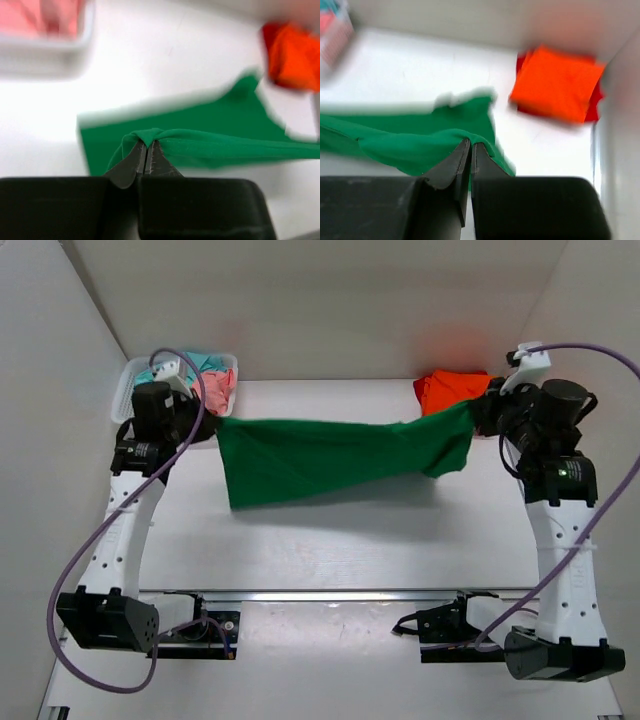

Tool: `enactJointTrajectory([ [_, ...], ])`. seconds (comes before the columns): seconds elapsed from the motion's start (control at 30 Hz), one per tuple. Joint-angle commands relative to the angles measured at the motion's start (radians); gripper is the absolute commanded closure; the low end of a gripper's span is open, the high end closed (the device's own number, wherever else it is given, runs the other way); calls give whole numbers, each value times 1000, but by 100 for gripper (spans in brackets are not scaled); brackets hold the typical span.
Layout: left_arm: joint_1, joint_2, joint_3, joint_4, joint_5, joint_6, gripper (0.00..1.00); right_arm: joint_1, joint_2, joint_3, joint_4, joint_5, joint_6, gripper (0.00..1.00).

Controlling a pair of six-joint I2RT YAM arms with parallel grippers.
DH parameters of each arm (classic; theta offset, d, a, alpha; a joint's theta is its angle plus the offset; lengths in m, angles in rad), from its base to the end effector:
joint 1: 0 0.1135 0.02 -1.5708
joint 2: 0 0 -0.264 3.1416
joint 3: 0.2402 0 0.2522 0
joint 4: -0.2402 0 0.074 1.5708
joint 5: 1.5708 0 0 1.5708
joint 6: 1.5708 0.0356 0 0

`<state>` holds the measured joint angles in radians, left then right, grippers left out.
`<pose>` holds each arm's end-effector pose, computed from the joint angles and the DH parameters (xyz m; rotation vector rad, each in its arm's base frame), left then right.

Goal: Fold and stack the t-shirts
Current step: Flatten out the tshirt

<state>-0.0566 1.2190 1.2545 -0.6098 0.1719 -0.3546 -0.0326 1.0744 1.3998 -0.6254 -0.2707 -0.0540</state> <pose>0.2625 -0.0210 0.3707 -0.2208 2.1543 -0.4227 0.2109 0.0026 0.4488 -0.2061 1.8526 0.1931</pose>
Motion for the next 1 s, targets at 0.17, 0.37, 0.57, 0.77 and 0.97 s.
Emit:
enactJointTrajectory([
  [0.17, -11, 179, 111, 85, 17, -12, 100, 22, 172, 25, 188, -64, 10, 100],
  [0.37, -20, 450, 446, 162, 83, -40, 100, 27, 525, 438, 185, -36, -10, 100],
  [0.57, 12, 567, 1017, 1, 120, -27, 100, 34, 594, 879, 137, -40, -20, 100],
  [0.77, 17, 358, 776, 79, 103, -3, 100, -150, 524, 792, 204, -170, 37, 100],
  [0.97, -5, 150, 273, 177, 72, 11, 100, -83, 342, 404, 243, -164, -35, 99],
])
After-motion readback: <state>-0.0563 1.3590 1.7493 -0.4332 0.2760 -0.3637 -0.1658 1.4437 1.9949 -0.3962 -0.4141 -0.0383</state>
